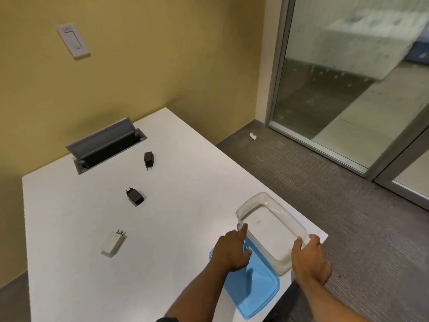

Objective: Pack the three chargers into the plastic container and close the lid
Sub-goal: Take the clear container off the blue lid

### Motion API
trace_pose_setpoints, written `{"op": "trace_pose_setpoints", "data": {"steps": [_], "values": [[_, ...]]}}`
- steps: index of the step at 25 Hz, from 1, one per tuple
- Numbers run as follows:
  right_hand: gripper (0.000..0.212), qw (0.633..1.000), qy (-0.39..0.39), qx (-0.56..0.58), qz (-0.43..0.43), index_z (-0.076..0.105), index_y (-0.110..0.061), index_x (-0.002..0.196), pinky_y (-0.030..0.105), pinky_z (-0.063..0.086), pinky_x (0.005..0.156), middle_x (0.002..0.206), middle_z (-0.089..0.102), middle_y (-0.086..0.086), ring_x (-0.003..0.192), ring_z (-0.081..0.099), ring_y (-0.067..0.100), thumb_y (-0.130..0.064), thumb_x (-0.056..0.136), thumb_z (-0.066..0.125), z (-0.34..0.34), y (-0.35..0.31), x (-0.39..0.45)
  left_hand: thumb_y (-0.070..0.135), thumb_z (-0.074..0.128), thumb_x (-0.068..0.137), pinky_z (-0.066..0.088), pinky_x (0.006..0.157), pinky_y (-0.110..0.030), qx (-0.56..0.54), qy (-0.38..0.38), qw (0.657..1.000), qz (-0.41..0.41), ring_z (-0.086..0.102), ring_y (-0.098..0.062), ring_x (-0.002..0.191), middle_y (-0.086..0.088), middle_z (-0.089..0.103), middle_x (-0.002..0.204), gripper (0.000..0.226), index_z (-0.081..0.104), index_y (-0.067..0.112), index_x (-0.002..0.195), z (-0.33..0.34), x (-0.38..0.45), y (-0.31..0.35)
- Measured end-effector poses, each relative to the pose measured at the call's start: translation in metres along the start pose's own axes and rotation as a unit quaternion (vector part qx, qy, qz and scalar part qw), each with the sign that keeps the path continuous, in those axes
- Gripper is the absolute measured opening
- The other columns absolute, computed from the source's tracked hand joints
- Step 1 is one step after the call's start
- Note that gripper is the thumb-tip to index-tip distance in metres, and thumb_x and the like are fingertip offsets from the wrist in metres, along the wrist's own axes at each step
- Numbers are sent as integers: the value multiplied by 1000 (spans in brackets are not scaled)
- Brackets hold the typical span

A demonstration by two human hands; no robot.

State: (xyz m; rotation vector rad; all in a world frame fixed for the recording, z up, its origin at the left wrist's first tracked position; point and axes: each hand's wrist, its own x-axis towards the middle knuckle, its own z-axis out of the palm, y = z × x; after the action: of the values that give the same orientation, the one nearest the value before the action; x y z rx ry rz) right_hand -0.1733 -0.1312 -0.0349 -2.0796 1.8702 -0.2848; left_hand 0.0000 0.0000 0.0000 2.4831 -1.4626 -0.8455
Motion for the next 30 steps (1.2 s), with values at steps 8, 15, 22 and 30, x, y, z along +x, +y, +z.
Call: {"op": "trace_pose_setpoints", "data": {"steps": [8,15,22,30], "values": [[40,990,-2,127,68,64,5,102,36,50,62,80,69,21,62,53,28,-29,105,42,6,-10,20,44,54,98,36,121,-43,-91,3,996,-22,42,-29,147,-5,35,166,86,5,23,165,-2,7,6],[44,985,-8,170,-34,63,-5,97,40,59,69,70,61,9,62,60,27,-38,105,34,8,-69,17,56,42,103,26,126,-41,-167,134,972,-96,22,-22,157,0,7,174,83,-4,25,165,-25,-27,-47],[45,957,-138,123,-222,62,-18,109,42,53,81,94,73,15,89,66,41,-44,105,25,39,-140,-43,50,30,106,54,78,-41,-232,318,870,-298,65,-21,81,6,66,79,48,56,21,77,-37,-111,-122],[43,880,-205,11,-428,62,-26,114,37,51,70,83,74,5,83,69,33,-46,105,24,75,-176,-128,52,29,107,46,65,-33,-226,279,809,-466,60,-22,68,0,61,65,63,47,16,58,19,-218,-170]]}}
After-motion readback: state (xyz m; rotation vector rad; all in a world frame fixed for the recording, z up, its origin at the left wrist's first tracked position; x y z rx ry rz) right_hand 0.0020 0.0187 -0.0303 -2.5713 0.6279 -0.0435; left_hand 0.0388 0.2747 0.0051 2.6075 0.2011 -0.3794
